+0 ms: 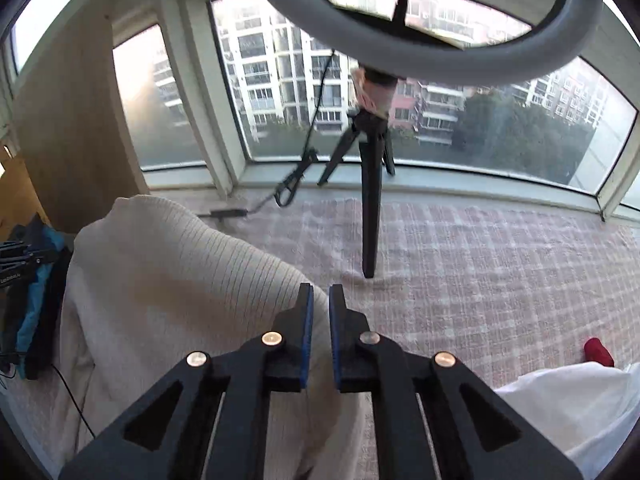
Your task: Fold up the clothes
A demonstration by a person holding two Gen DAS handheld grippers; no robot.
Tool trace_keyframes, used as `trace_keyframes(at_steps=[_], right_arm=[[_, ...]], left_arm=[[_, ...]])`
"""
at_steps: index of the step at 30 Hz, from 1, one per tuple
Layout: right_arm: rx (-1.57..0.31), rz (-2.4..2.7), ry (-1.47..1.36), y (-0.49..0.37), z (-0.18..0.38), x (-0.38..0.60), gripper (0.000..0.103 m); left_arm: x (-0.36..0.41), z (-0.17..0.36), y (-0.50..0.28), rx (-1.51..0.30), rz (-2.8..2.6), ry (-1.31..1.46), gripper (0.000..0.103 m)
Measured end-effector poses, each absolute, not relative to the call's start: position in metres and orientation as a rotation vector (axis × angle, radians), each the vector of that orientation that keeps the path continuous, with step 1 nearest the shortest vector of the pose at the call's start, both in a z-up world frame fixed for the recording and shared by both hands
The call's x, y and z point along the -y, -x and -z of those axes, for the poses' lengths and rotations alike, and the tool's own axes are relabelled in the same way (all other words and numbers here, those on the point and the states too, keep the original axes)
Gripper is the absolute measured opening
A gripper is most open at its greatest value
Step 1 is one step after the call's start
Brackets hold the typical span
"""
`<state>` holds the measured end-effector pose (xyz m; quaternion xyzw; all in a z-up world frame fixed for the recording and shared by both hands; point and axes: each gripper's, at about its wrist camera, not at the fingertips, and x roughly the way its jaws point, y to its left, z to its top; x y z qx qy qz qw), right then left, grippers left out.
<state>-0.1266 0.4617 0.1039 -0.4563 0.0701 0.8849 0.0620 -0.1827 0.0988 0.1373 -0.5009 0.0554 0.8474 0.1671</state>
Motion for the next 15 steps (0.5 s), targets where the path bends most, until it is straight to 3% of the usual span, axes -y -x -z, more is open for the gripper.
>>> trace_keyframes(at_steps=[3,6,9,11,15], right_arm=[[-0.376,-2.708,1.387,0.100,-0.103,-0.477,0.008],[-0.413,-2.742,1.423,0.052,-0.114,-0.482,0.014],[-0.443,-2.741,1.481,-0.007,-0.119,-0.478,0.024],[-0.461,-2.720,1.508,-0.051,-0.119,-0.470,0.032],[-0.524,-2.672,1.570,-0.132,-0.109,-0.447,0.032]], left_arm=[[-0.086,-0.152,0.152,-0.154,-2.407,1.373,0.012],[-0.072,-0.173,0.108,-0.244,-2.386,1.327,0.012],[-0.051,-0.182,0.057,-0.308,-2.351,1.340,0.023],[-0.036,-0.176,0.022,-0.289,-2.318,1.386,0.026],[-0.019,-0.146,-0.046,-0.290,-2.234,1.504,0.028]])
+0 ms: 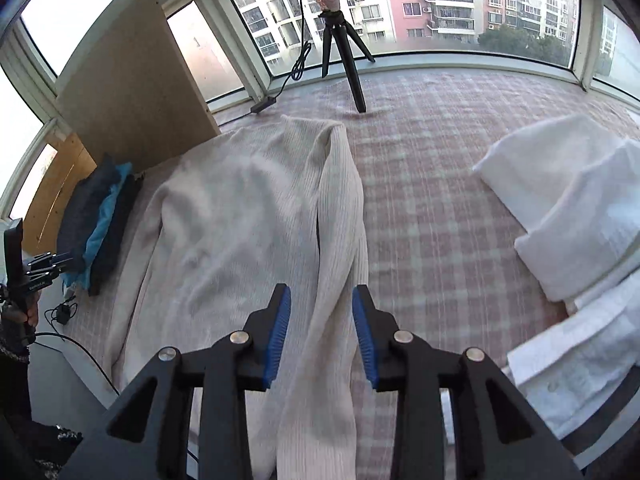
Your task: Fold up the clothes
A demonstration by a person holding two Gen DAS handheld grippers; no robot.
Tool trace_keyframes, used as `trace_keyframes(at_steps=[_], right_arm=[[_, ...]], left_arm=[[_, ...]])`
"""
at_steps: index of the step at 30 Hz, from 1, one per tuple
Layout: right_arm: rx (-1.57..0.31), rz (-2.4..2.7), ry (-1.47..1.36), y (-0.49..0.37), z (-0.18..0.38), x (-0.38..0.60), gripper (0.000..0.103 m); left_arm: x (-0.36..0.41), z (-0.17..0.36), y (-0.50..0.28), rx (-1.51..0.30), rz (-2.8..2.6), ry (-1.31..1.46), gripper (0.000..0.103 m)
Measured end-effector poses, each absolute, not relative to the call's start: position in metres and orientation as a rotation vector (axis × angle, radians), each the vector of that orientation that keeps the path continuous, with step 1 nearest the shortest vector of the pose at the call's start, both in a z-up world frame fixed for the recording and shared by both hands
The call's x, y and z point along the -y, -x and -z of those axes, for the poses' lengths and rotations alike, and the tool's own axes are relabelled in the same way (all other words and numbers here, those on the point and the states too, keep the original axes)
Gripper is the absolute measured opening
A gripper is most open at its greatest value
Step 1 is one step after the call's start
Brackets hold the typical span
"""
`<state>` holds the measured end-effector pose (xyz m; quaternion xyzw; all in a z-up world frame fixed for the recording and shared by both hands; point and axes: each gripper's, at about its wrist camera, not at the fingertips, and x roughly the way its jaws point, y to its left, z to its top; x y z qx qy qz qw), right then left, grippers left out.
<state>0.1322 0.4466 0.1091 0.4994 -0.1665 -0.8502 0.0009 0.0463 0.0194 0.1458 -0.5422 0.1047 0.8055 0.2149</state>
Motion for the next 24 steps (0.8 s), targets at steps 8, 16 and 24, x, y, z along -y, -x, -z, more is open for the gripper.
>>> trace_keyframes(at_steps=[8,16,24], right_arm=[[0.532,2.647,-1.759,-0.209,-0.052,-0.390,0.044],[0.212,2.658,-1.948,-0.223,-0.017,-0.354,0.044],[0.363,2.719,-1.973,-0.223,-0.011,-0.379,0.004]], left_arm=[[-0.030,-0.067,-0.118,-0.304,-2.097,1.673,0.045],[-0.031,-0.039,-0.125,-0.305,-2.116,1.683,0.012],[-0.003,-0.074,-0.120,-0.272,-2.216,1.567,0.010]])
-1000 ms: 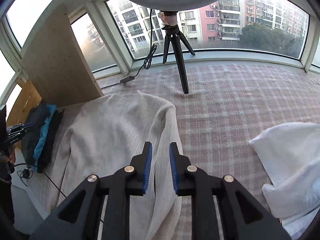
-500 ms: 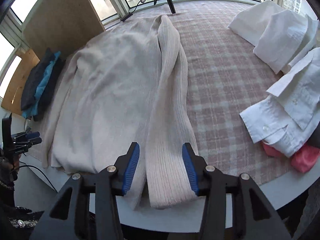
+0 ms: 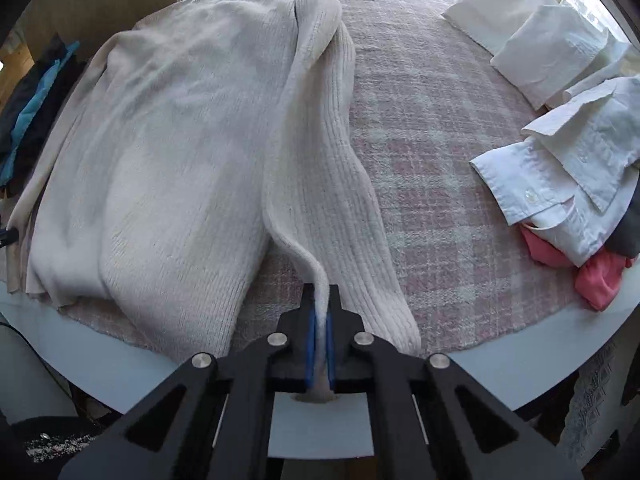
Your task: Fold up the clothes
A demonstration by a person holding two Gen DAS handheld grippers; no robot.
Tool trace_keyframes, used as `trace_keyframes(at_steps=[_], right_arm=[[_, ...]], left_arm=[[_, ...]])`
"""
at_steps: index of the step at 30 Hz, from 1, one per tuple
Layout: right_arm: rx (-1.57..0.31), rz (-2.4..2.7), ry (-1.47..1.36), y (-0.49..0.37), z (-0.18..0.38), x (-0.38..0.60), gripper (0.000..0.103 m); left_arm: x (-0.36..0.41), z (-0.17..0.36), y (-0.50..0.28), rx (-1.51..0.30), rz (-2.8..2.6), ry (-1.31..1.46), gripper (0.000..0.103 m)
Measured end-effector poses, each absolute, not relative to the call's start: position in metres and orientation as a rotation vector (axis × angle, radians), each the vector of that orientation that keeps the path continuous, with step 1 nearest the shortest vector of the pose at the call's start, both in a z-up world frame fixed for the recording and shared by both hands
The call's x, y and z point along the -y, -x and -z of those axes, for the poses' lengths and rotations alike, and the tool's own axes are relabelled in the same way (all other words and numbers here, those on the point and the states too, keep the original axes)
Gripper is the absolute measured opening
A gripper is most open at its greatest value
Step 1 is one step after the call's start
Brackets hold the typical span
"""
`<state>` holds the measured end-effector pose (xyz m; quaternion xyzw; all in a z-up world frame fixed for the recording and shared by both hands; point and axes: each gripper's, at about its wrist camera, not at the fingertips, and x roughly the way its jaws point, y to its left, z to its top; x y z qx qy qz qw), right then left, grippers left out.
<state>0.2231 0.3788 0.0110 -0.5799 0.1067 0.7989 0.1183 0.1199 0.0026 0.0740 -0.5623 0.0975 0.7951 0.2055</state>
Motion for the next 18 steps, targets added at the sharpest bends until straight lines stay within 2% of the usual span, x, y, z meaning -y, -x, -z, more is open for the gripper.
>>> trace_keyframes(at_steps=[5,7,8,12,13,14,15,18], right_arm=[[-0.346,-2.258,1.428,-0.232,-0.065,-0.439,0.004],[-0.336,-2.132,1.343,-0.234,-0.078,-0.476,0.004],[-0.329,-2.062,1.306,-0.234,-0.084,-0.494,0.005],[-0.405,-2.094,1.298,-0.248,-0.100,-0.514,0.010],[-0.434,-2.157,1.318,-0.251,-0.101,-0.505,0.021],[-0.464,-2.220,1.337,-0.255,-0.103,-0.496,0.037],[-0.513,-2.287,1.369,-0.255,-0.100,-0.485,0.043],[-0.718,-2.483,1.534,-0.257,-0.078,-0.432,0.046]], left_arm=[[0.045,-0.096,-0.104,-0.338,-2.410,1.545,0.010],[0.067,-0.092,-0.093,-0.357,-2.485,1.610,0.018],[0.076,-0.090,-0.089,-0.359,-2.516,1.634,0.017],[0.094,-0.102,-0.107,-0.220,-2.582,1.618,0.021],[0.088,-0.105,-0.117,-0.167,-2.563,1.598,0.023],[0.081,-0.108,-0.128,-0.116,-2.540,1.578,0.025],[0.068,-0.107,-0.136,-0.074,-2.480,1.569,0.029],[0.026,-0.098,-0.154,0.011,-2.307,1.562,0.037]])
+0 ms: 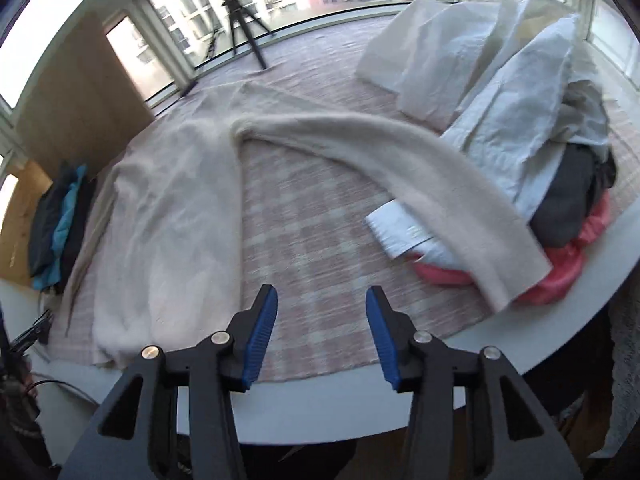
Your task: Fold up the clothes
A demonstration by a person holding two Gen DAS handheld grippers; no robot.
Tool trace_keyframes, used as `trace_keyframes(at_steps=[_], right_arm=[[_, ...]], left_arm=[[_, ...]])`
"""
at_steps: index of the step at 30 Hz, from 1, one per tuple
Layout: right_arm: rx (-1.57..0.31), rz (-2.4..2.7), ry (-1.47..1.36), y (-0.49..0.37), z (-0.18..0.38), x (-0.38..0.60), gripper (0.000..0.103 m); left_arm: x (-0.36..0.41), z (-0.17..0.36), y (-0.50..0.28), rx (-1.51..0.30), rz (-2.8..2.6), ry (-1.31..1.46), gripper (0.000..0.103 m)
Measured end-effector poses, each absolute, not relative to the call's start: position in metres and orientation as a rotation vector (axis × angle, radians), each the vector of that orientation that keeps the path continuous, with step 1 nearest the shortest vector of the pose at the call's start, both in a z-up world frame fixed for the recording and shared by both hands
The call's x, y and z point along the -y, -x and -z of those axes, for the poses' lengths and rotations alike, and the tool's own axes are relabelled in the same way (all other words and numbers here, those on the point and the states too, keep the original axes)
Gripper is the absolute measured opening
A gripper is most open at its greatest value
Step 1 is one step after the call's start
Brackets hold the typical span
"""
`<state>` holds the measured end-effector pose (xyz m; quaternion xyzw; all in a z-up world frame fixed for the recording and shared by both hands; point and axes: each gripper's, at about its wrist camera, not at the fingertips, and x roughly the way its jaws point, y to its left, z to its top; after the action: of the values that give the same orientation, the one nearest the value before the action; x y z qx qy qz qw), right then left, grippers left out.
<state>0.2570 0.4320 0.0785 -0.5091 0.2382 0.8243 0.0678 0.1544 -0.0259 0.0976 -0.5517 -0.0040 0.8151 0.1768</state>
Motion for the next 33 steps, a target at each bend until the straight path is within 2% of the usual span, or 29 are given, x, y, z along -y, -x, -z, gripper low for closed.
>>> trace_keyframes(at_steps=[3,8,11,12,13,17,22,28,31,33], right_arm=[[-0.742,-2.586,1.669,-0.253,-0.055,-0.380,0.046],[-0.485,-2.621,1.792,-0.246,-0.032,-0.328,0.046],[-0.525,-2.607,1.814,-0.238,-0.018,-0.333,0.046],[-0.545,-2.607,1.815,-0.238,-0.016,-0.336,0.046],[-0.563,-2.609,1.813,-0.239,-0.016,-0.341,0.046],[-0.618,-2.629,1.816,-0.239,-0.014,-0.349,0.046],[-0.600,-2.642,1.861,-0.231,-0.006,-0.344,0.046],[-0.623,-2.695,1.913,-0.222,0.003,-0.324,0.045],[-0.608,-2.713,1.889,-0.219,-0.003,-0.322,0.006],[-0.643,-2.727,1.848,-0.217,-0.022,-0.331,0.006]], left_arm=[[-0.017,-0.080,-0.163,0.017,-2.196,1.594,0.039],[-0.069,-0.048,-0.176,-0.018,-2.100,1.706,0.040],[-0.078,-0.041,-0.177,-0.006,-2.116,1.710,0.037],[-0.077,-0.041,-0.176,0.015,-2.124,1.698,0.024],[-0.076,-0.042,-0.174,0.036,-2.132,1.686,0.005],[-0.069,-0.057,-0.174,0.092,-2.163,1.593,0.005],[-0.034,-0.091,-0.178,0.160,-2.271,1.506,0.005],[-0.020,-0.080,-0.163,0.149,-2.270,1.537,0.005],[-0.023,-0.083,-0.160,0.179,-2.246,1.524,0.005],[-0.023,-0.097,-0.163,0.194,-2.235,1.491,0.005]])
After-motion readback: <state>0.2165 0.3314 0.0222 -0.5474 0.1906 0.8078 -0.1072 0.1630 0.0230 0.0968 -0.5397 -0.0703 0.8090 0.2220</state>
